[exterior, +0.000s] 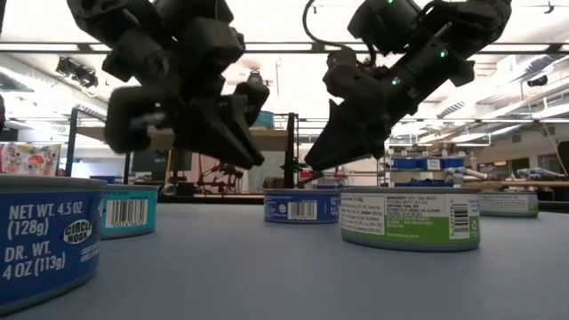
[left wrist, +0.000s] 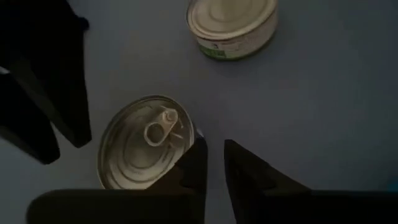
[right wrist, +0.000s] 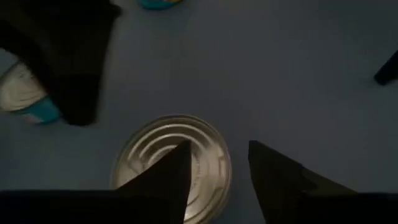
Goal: Stack canned seafood by type on shelf
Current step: Put the blue tuna can on the shelf aligned with the other blue tuna cans
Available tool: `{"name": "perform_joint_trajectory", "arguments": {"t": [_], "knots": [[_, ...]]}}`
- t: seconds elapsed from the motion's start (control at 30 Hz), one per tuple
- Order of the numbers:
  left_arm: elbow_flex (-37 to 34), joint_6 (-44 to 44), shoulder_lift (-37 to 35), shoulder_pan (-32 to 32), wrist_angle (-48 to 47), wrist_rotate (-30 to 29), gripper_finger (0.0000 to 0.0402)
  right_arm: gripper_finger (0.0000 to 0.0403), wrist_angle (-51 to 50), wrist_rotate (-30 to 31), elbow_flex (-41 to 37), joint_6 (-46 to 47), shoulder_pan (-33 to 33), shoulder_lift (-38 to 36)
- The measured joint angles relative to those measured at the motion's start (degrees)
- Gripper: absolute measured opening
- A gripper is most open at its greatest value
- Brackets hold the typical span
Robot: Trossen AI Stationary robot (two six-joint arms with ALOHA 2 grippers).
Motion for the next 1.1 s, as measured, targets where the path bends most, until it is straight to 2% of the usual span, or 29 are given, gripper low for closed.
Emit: {"name": "perform_joint_trajectory", "arguments": {"t": [0.17, 0.37, 0.53, 0.6, 0.87, 1.1], "knots": [[0.0, 2.1, 2.9, 0.0, 2.1, -5.9, 0.0075, 0.0174, -1.6, 0.1, 0.0, -2.1, 1.2, -2.0], [0.0, 7.3, 6.7, -0.3, 7.5, -6.2, 0.0075, 0.0172, -3.2, 3.0, 0.0, -4.6, 2.6, -3.5], [0.1, 9.5, 7.9, -0.4, 7.9, -7.6, 0.0073, 0.0171, -4.3, 3.3, 0.0, -4.9, 2.7, -3.6], [0.1, 9.5, 7.9, -0.4, 7.5, -9.7, 0.0066, 0.0172, -4.3, 3.4, 0.0, -5.2, 2.7, -3.6], [0.1, 9.4, 8.1, -0.4, 7.7, -12.2, 0.0007, 0.017, -4.2, 3.4, 0.0, -5.3, 2.7, -3.6], [1.3, 10.4, 8.2, -0.8, 5.7, -15.7, 0.0003, 0.0174, -4.1, 3.9, 0.0, -11.3, 4.9, -3.6]]}}
